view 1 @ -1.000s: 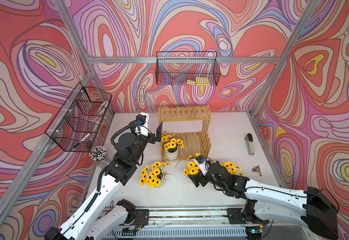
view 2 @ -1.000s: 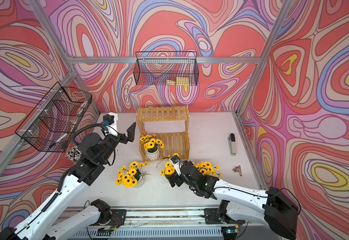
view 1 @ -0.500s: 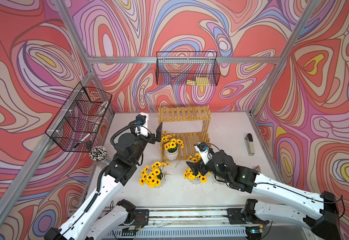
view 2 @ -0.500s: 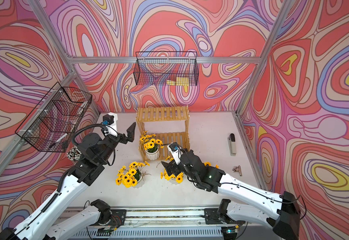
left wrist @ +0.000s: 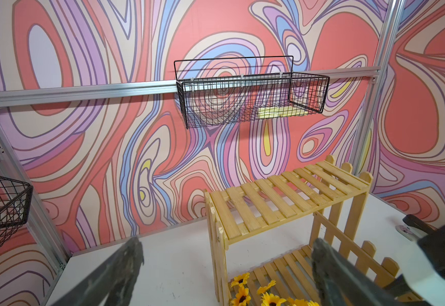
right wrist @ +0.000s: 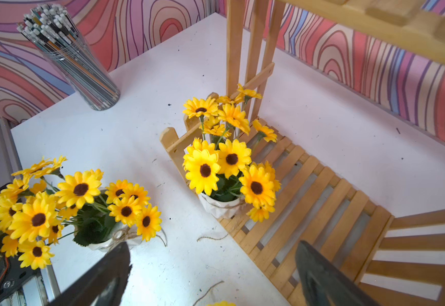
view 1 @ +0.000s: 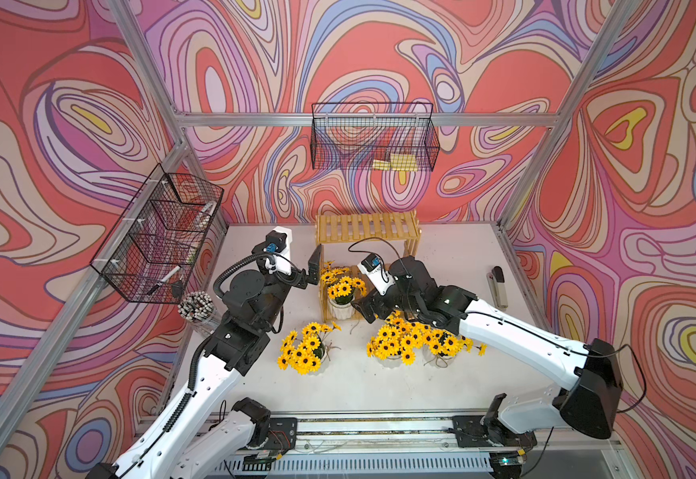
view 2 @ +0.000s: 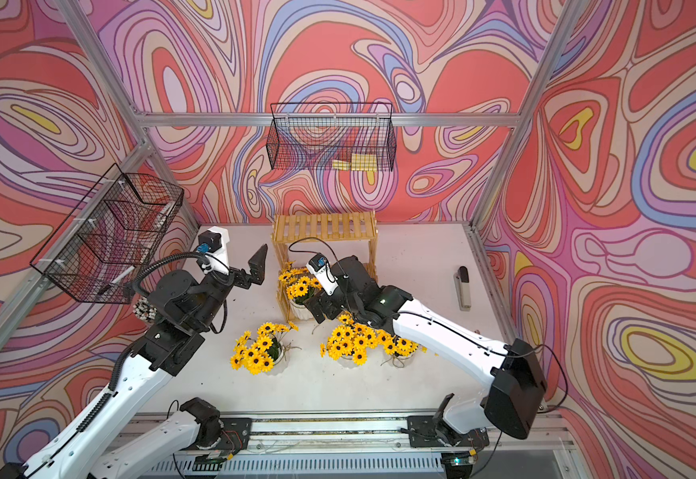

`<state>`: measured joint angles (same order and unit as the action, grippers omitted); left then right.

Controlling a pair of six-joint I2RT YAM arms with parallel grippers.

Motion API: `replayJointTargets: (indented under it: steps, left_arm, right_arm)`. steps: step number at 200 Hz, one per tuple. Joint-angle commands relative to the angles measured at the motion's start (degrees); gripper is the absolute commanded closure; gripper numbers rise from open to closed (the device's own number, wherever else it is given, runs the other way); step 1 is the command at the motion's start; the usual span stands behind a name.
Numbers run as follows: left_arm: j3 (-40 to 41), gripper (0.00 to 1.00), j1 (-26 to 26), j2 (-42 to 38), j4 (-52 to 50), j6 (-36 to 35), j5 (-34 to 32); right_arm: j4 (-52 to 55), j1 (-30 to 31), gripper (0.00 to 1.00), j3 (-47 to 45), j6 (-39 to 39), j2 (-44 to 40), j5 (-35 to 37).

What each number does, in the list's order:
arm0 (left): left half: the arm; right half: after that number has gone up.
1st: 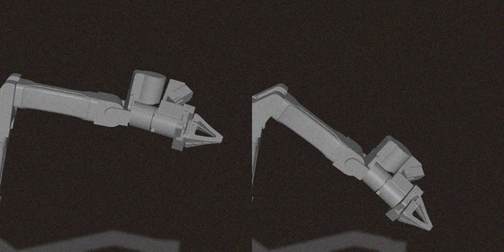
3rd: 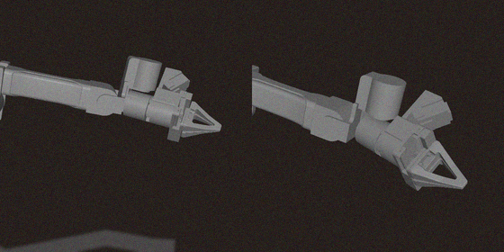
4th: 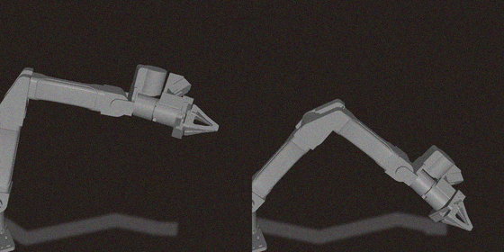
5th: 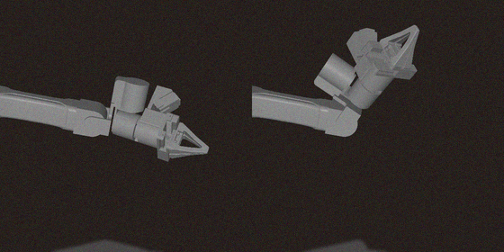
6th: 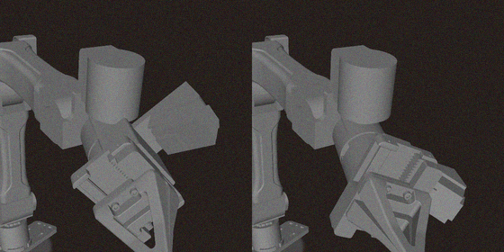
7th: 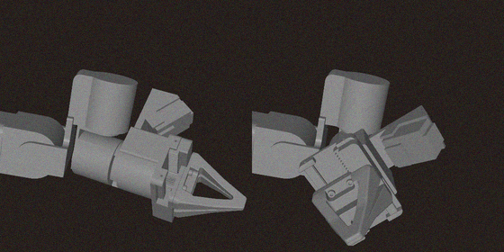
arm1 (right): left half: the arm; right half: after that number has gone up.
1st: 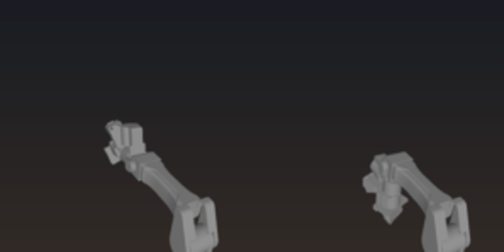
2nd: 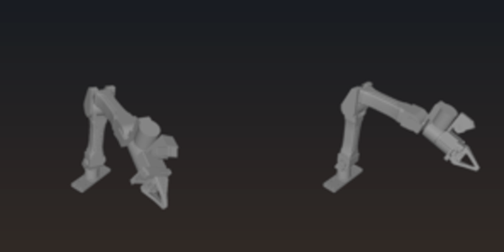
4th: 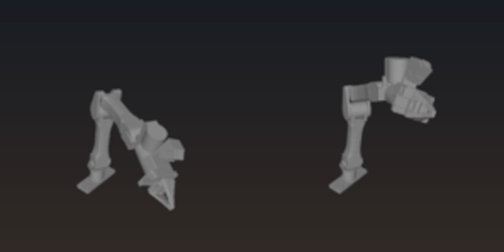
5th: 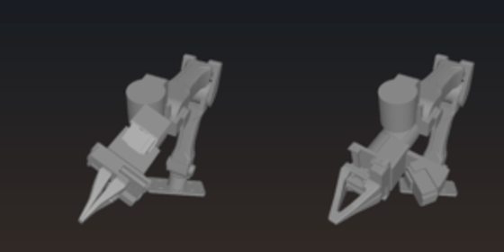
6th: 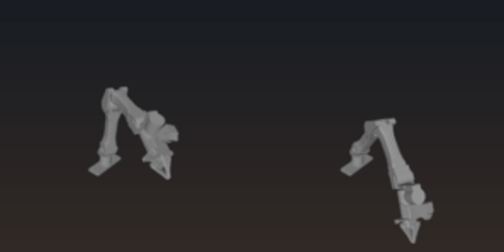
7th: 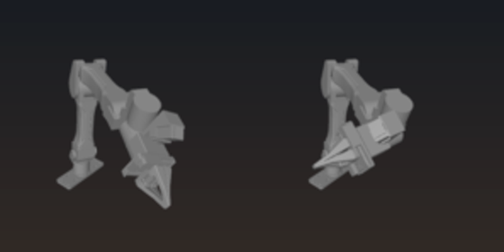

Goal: Take the sunflower pots off the shelves
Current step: Place the sunflower pot at the center of the board, then pick up the sunflower pot from the shelf.

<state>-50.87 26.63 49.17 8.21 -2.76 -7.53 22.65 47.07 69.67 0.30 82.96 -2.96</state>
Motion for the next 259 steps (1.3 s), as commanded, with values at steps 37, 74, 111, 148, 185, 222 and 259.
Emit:
replayJointTargets:
  steps: [37, 74, 111, 148, 185, 222, 259]
  left_arm:
    - [0.07, 0.00, -0.27, -1.54, 1.51, 0.68, -1.10]
    - [0.01, 0.00, -0.24, -0.58, 1.04, 0.55, -2.75]
    - [0.50, 0.00, -0.33, -0.26, 1.86, 0.13, -3.45]
    - [0.77, 0.00, -0.44, 0.14, 2.60, -0.39, -3.90]
    - [0.71, 0.00, -0.66, 0.58, 2.87, -0.48, -3.88]
    - [0.78, 0.00, -0.79, 0.75, 2.96, -0.57, -3.81]
    - [0.66, 0.00, -0.75, 0.93, 2.96, -0.73, -3.77]
  right_arm:
    - [0.20, -1.15, 0.02, 1.43, -1.87, 7.05, -3.79]
    - [-1.03, -1.19, 0.02, 2.77, -3.12, 11.19, -4.72]
    - [-2.72, -1.19, 0.02, 3.61, -4.84, 14.81, -3.94]
    - [-6.87, -1.19, 0.02, 2.75, -6.35, 16.55, -1.67]
    - [-9.06, -1.19, 0.02, 3.44, -6.37, 18.20, -0.70]
    - [-10.48, -1.19, 0.02, 4.25, -6.36, 22.05, -0.22]
    - [-11.83, -1.23, 0.02, 4.84, -6.36, 23.40, 1.28]
